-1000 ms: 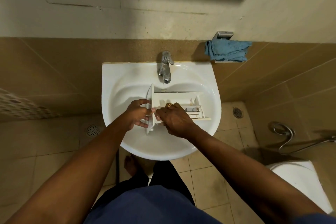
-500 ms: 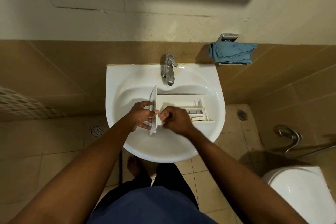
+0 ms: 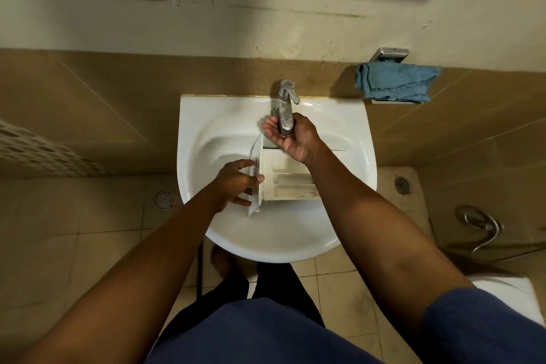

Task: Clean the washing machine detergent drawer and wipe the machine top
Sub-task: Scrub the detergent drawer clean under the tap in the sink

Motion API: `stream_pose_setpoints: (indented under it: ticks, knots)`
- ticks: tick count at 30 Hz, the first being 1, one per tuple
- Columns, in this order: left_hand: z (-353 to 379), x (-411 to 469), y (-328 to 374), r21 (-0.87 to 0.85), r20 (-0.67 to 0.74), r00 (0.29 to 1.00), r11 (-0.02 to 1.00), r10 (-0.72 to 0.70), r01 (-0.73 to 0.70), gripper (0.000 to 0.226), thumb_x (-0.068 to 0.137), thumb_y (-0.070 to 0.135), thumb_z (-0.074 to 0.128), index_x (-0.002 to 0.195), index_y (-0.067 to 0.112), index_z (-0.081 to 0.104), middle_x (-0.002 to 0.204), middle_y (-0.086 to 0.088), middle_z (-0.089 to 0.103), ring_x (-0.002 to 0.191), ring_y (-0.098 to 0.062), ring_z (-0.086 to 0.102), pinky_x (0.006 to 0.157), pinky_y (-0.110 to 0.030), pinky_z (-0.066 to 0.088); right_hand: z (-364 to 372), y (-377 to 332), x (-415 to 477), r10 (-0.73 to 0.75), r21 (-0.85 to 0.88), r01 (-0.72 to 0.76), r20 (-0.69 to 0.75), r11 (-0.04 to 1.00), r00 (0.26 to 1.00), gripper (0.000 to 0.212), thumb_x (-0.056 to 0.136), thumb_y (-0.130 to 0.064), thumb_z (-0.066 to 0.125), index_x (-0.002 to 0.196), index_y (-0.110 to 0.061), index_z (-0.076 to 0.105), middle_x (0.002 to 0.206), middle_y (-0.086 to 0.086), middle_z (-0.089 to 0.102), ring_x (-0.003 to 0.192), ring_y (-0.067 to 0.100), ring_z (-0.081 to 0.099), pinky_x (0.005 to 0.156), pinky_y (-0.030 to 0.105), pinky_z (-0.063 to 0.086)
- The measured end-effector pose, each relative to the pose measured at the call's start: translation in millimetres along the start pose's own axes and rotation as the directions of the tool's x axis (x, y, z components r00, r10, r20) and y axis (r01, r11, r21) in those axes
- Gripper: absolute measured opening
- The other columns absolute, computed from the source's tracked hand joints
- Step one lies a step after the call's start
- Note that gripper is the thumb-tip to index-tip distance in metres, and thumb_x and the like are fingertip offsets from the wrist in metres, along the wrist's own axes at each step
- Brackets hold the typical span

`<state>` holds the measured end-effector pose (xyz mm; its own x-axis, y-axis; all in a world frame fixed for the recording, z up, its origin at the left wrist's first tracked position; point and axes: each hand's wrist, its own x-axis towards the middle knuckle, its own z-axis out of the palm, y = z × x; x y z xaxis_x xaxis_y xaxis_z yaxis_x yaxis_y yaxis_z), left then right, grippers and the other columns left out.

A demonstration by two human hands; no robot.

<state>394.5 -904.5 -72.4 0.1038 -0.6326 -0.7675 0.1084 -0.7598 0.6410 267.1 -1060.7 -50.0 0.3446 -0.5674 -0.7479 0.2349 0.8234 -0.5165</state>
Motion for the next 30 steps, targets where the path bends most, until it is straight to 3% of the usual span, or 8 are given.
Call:
stream_pose_setpoints:
  ticks: [6,12,15,17,22,24,27,30]
  knots:
    - [-0.4,-0.3,1.2,0.006,0.001,1.0,1.0,0.001,-0.001,0.06,0.089,0.017,0.08,0.143,0.025,0.056,0.118,-0.014,0.07,0.098,-0.033,0.073,0.065,-0.043,0.065,-13.8,13.2,-5.0,-0.019,-0.134,0.013,-0.043,0.991,0.999,0.039,0.102,-0.008,0.031,0.106,0.014,0.062,0.096,0.029,0.073,0.088,0.04,0.075,0.082,0.046,0.064]
    - [0.4,-0.7,0.3,0.004,-0.006,1.0,1.0,0.02,-0.02,0.055,0.09,0.019,0.079,0.141,0.025,0.059,0.114,-0.015,0.072,0.098,-0.033,0.073,0.064,-0.043,0.065,-25.5,59.8,-44.9,-0.128,-0.421,0.114,-0.006,0.9,0.992,0.03,0.105,-0.014,0.047,0.112,0.006,0.069,0.115,0.029,0.071,0.113,0.042,0.068,0.108,0.051,0.052]
    - [0.5,0.9,-1.2,-0.002,-0.004,1.0,1.0,0.03,-0.03,0.052,0.09,0.018,0.079,0.138,0.024,0.061,0.11,-0.016,0.073,0.092,-0.03,0.073,0.068,-0.046,0.066,-44.7,80.9,-79.9,-0.115,-0.548,0.143,0.087,0.824,0.99,0.035,0.104,-0.019,0.053,0.118,0.008,0.069,0.117,0.034,0.067,0.107,0.033,0.069,0.099,0.043,0.054]
    - [-0.7,1.2,-1.5,-0.007,0.004,1.0,1.0,0.029,-0.029,0.053,0.089,0.017,0.079,0.138,0.024,0.06,0.108,-0.016,0.075,0.089,-0.03,0.073,0.07,-0.047,0.066,-57.4,85.5,-93.6,-0.065,-0.614,0.122,0.113,0.78,0.991,0.035,0.106,-0.019,0.047,0.119,0.005,0.07,0.114,0.023,0.074,0.108,0.029,0.073,0.098,0.04,0.057]
    - [-1.8,0.6,-1.1,-0.019,0.019,1.0,1.0,0.023,-0.022,0.058,0.088,0.016,0.082,0.14,0.023,0.058,0.11,-0.018,0.074,0.089,-0.03,0.073,0.065,-0.044,0.065,-36.1,67.6,-65.6,-0.141,-0.529,0.117,-0.004,0.84,0.99,0.033,0.102,-0.009,0.048,0.113,0.017,0.066,0.11,0.037,0.069,0.098,0.047,0.069,0.093,0.044,0.06]
    - [-1.4,1.1,-1.2,-0.014,0.016,1.0,1.0,0.024,-0.024,0.058,0.088,0.016,0.081,0.141,0.023,0.058,0.111,-0.017,0.074,0.092,-0.032,0.073,0.068,-0.046,0.065,-20.6,62.4,-48.1,-0.19,-0.458,0.149,-0.044,0.876,0.981,0.033,0.101,-0.002,0.045,0.117,0.024,0.058,0.101,0.043,0.061,0.09,0.039,0.059,0.086,0.037,0.056]
    - [-1.2,1.0,-0.8,-0.014,0.017,1.0,1.0,0.025,-0.025,0.056,0.089,0.016,0.08,0.141,0.022,0.058,0.111,-0.017,0.073,0.094,-0.032,0.073,0.07,-0.047,0.065,-10.1,61.8,-41.3,-0.2,-0.436,0.162,-0.043,0.885,0.979,0.031,0.101,0.0,0.044,0.121,0.017,0.061,0.099,0.023,0.062,0.096,0.03,0.059,0.095,0.04,0.054]
    - [-1.1,1.2,-1.2,-0.026,0.016,0.999,0.999,0.028,-0.027,0.055,0.089,0.016,0.08,0.139,0.023,0.059,0.111,-0.018,0.074,0.09,-0.031,0.072,0.065,-0.044,0.065,-27.0,70.7,-58.7,-0.155,-0.489,0.118,-0.037,0.864,0.987,0.034,0.095,0.006,0.041,0.116,0.007,0.068,0.112,0.023,0.073,0.106,0.03,0.071,0.102,0.047,0.054]
